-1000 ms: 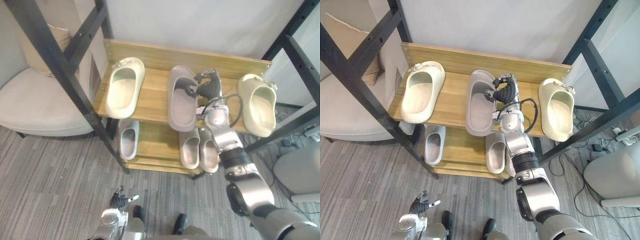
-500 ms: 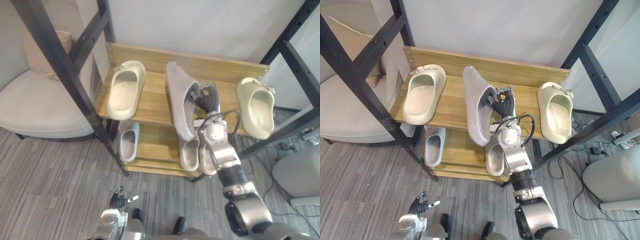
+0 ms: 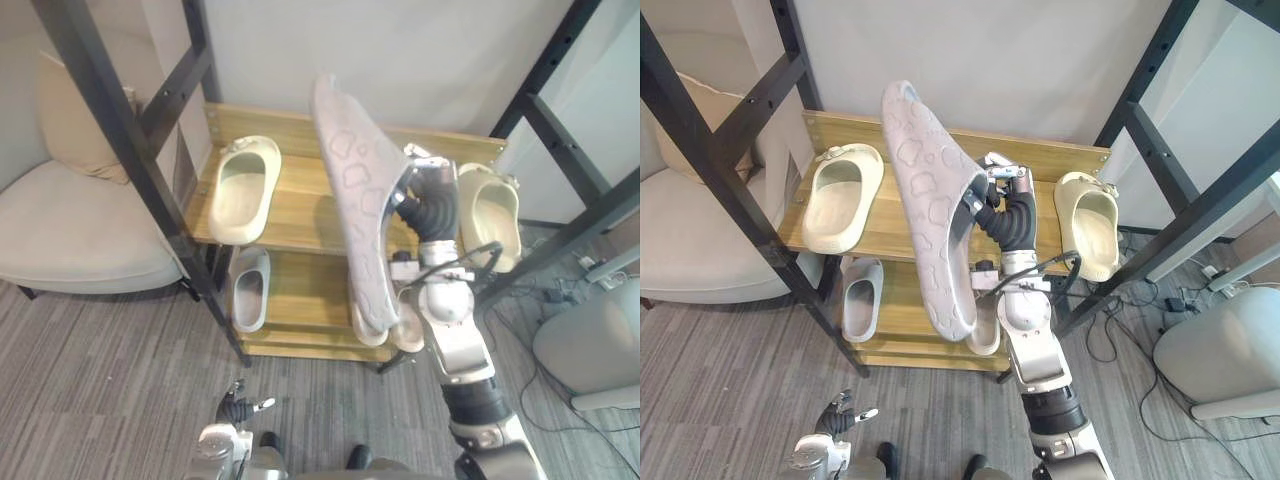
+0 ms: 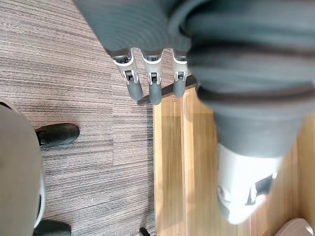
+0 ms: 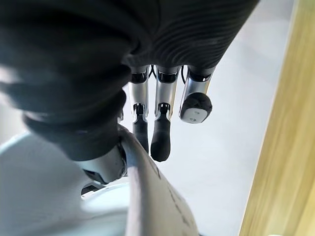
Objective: Organize the slippers on the shoe rack
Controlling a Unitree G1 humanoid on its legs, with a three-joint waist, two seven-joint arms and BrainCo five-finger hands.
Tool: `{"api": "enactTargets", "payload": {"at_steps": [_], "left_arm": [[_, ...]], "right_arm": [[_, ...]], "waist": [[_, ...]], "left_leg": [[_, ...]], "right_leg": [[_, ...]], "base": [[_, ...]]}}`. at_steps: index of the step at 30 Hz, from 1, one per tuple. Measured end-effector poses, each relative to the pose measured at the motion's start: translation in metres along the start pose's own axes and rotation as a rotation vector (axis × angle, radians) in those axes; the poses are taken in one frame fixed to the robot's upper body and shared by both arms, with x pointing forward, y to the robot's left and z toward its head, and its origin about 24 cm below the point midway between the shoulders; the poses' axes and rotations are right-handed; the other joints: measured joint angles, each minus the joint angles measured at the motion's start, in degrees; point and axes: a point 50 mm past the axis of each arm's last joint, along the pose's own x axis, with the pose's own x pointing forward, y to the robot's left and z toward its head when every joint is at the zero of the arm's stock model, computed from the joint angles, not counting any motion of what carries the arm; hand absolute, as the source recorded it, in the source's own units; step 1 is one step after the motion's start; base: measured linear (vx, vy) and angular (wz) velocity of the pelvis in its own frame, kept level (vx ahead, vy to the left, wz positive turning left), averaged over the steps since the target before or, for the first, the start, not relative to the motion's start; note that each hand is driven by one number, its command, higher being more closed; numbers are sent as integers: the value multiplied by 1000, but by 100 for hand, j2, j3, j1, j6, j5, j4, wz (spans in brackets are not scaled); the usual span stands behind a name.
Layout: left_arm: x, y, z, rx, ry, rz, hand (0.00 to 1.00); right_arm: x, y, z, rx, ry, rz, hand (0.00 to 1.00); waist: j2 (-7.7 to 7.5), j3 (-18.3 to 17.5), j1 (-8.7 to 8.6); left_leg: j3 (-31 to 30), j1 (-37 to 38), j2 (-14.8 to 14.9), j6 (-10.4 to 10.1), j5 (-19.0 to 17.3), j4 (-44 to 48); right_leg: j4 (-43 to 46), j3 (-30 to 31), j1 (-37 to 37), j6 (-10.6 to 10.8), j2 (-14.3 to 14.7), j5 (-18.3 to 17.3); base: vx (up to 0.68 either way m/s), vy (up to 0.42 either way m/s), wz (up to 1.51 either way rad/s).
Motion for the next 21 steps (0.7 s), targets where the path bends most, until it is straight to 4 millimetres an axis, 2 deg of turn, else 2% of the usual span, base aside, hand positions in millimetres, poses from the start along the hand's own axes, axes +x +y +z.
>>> {"api": "enactTargets", "payload": {"at_steps": [2,5,7,9,10,12,14,18,20,21], "left_arm": [[0,0,-1,2,4,-3,0],[-1,0,-4,2,11,-4,0],[-2,-1,-9,5,30,-6,0],[-3,-4,-13,22,45,-22,0],[-3,-5,-13,24,47,-25,0],[-4,-9,-16,34,58,-45,0],[-4,-10,-17,35,60,-49,0],[-5,-16,-19,45,67,-79,0],[-5,-17,-18,50,65,-88,0],[-5,-17,-17,52,57,-92,0]], "right_arm": [[-5,0,-2,24,21,13,100],[-21,4,2,92,42,70,100],[-34,8,-2,127,86,112,100],[-59,9,-13,144,190,166,100],[-63,9,-15,152,211,170,100],[-91,10,-29,162,344,219,100],[-102,10,-36,165,405,240,100],[-144,7,-65,158,639,299,100],[-153,6,-71,152,692,310,100],[-164,4,-80,144,756,315,100]], "waist": [[5,-46,-32],[25,-77,-129],[57,-153,-203],[127,-217,-220],[145,-235,-220],[242,-320,-249],[273,-327,-273],[396,-382,-305],[421,-385,-312],[463,-337,-313]], "left_leg": [[4,3,0,-1,-1,0],[15,8,0,-1,-1,2],[32,18,0,-9,-7,1],[38,88,-10,-29,-25,6],[39,91,-9,-34,-31,9],[43,90,-2,-53,-44,27],[40,93,2,-61,-50,45],[77,174,20,-89,-69,51],[93,188,22,-98,-91,62],[113,84,60,-104,-286,344]], "right_leg": [[-2,3,1,0,1,0],[-2,15,1,0,1,1],[-3,32,1,2,1,2],[-112,49,111,29,12,24],[-118,49,117,29,13,24],[-138,53,123,30,17,23],[-194,53,156,30,25,24],[-200,93,215,30,39,32],[-183,108,220,29,36,17],[57,132,140,24,0,-93]], "base": [[0,0,0],[-6,-5,-1],[-9,-7,-3],[-3,-7,-2],[0,0,0],[-10,-13,-2],[-23,-34,0],[-18,-27,-5],[-12,-16,-8],[-44,-44,-7]]}}
